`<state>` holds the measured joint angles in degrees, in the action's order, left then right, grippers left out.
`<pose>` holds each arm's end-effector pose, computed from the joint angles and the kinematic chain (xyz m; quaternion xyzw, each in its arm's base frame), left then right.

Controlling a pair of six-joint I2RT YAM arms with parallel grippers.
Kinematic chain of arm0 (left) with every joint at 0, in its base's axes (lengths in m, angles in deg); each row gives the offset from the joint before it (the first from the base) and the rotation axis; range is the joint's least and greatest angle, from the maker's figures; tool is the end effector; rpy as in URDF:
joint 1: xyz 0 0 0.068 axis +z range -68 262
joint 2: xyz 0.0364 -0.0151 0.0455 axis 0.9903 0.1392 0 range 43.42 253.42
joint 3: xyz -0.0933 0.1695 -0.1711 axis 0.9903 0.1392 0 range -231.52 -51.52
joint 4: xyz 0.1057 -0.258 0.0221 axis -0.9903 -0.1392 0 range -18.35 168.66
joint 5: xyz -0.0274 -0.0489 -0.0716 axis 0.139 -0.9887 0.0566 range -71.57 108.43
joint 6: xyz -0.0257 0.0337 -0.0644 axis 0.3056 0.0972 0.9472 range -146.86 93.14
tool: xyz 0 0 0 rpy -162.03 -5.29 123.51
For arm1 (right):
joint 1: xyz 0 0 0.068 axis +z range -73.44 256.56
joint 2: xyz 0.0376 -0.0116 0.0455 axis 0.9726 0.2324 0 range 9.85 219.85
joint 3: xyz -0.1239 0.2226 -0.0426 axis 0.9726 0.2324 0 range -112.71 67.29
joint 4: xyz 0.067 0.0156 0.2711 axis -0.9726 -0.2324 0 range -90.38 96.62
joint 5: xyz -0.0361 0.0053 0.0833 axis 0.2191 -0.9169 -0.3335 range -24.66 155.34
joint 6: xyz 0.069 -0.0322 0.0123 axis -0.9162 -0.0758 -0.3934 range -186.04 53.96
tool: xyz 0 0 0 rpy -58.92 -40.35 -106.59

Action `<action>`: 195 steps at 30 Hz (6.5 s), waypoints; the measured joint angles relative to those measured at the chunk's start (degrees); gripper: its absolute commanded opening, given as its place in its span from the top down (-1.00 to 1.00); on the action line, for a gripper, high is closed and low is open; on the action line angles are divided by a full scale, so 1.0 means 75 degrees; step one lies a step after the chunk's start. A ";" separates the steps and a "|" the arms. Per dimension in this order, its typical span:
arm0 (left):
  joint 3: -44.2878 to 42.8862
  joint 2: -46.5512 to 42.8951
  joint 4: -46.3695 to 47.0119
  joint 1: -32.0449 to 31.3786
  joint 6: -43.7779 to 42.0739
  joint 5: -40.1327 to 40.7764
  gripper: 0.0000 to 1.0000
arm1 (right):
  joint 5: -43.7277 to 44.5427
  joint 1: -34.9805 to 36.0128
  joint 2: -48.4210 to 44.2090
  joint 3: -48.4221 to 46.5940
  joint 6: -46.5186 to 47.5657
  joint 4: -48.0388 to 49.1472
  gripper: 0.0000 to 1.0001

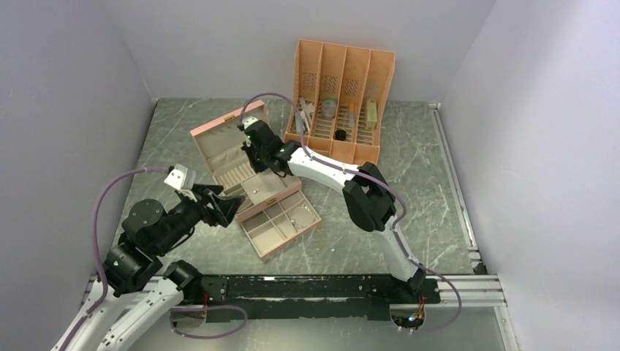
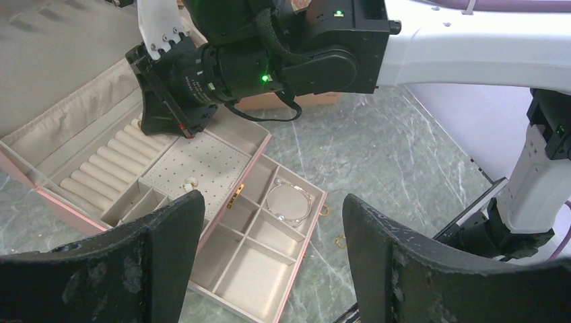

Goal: Organize the mixed jewelry

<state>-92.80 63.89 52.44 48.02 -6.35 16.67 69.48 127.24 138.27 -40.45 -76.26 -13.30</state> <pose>0.1245 -0.0864 0.3374 0.0969 0.7333 -0.3182 0.5930 0.3516 0.4218 0.1805 -0.2998 0.8572 0.1833 0.3766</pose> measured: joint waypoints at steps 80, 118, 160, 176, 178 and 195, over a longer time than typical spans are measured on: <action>0.0000 0.0143 -0.0006 0.0178 0.0003 -0.0017 -0.59 | 0.0213 0.0341 -0.9087 0.9145 -0.2451 -0.1096 0.20; 0.0000 0.0219 -0.0003 0.0178 -0.0003 -0.0058 -0.59 | 0.0874 0.1510 -0.6429 0.9457 -0.2495 0.0417 0.49; 0.0032 0.0927 -0.0294 0.0198 0.1443 -0.2139 -0.47 | 0.2769 0.3509 -0.8078 0.8049 -0.3984 0.0315 1.00; 0.1944 0.0664 0.1443 0.0204 0.4570 -0.3710 -0.16 | 0.3515 0.3841 -0.8381 0.8052 -0.3724 0.2276 1.00; 0.2014 0.0664 0.1644 0.0204 0.4826 -0.3806 -0.10 | 0.3596 0.3891 -0.8381 0.8052 -0.3681 0.2407 1.00; 0.2489 0.0691 0.2891 0.0204 0.6018 -0.4229 0.40 | 0.3713 0.4071 -0.8306 0.7950 -0.3541 0.2946 1.00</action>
<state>-74.13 69.07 74.12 49.55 38.78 -15.04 97.32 157.77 75.98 19.17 -102.82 8.80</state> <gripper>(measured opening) 0.347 0.019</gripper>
